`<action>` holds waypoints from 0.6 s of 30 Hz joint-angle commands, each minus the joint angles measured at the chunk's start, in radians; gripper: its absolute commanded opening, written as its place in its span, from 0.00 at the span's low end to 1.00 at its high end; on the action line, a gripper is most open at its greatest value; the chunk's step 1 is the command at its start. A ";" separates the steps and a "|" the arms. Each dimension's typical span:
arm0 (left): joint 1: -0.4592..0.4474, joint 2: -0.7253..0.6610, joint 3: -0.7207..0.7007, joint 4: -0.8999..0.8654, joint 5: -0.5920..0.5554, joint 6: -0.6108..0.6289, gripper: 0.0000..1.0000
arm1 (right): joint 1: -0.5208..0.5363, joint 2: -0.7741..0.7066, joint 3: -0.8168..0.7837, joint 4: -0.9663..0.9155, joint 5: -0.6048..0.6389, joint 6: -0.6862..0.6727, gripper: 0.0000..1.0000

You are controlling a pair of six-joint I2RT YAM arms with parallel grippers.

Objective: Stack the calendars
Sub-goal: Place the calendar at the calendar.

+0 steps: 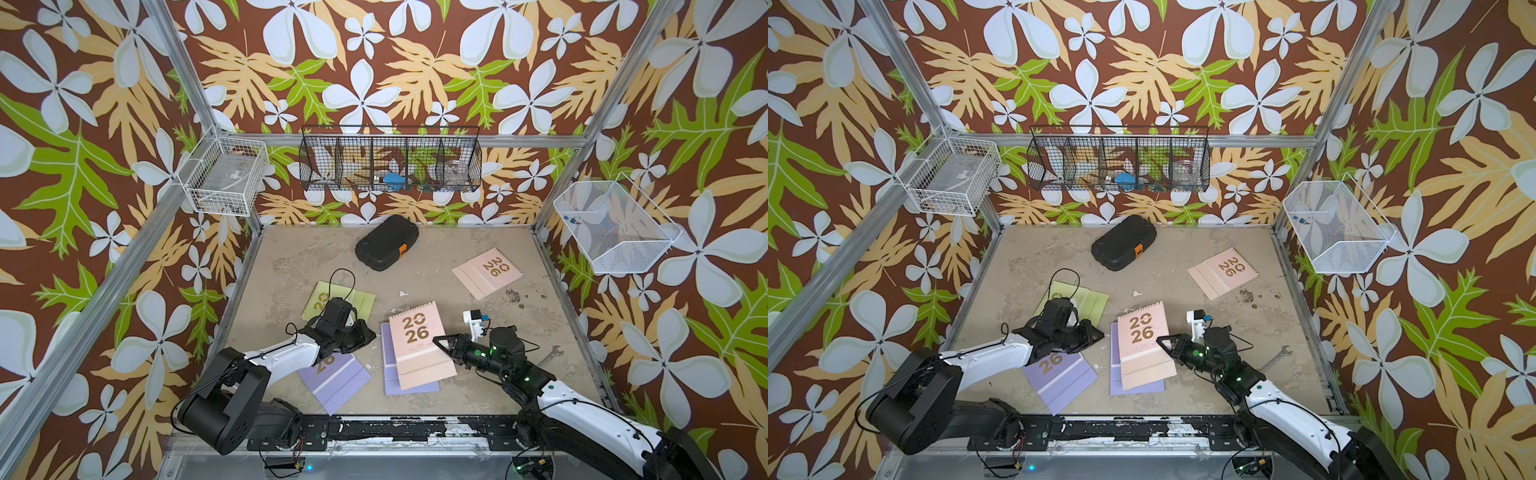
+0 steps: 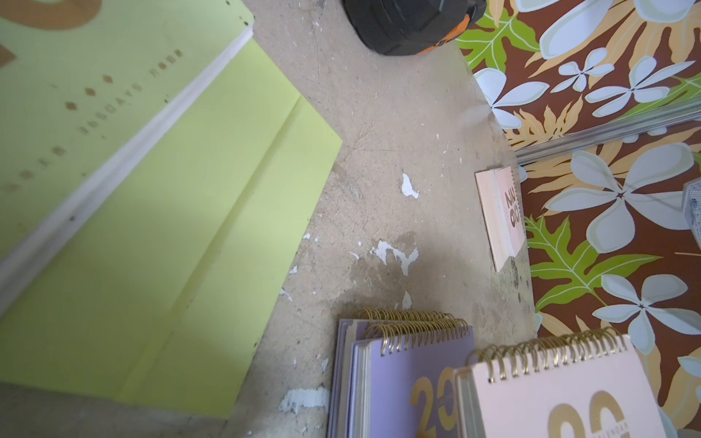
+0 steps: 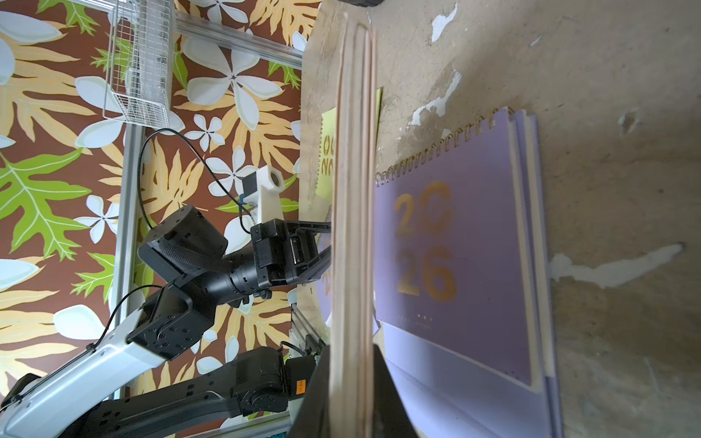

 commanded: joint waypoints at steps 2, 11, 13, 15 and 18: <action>-0.007 0.010 -0.002 0.031 0.000 -0.005 0.15 | 0.039 0.031 0.003 0.133 0.044 0.030 0.16; -0.019 0.034 0.012 0.041 0.006 -0.005 0.15 | 0.073 0.079 -0.004 0.178 0.069 0.043 0.16; -0.022 0.038 0.012 0.044 0.007 -0.007 0.15 | 0.074 0.088 -0.011 0.193 0.066 0.046 0.16; -0.025 0.042 0.015 0.047 0.009 -0.009 0.15 | 0.075 0.103 -0.014 0.208 0.060 0.049 0.16; -0.028 0.049 0.020 0.046 0.009 -0.007 0.15 | 0.077 0.120 -0.023 0.231 0.055 0.053 0.16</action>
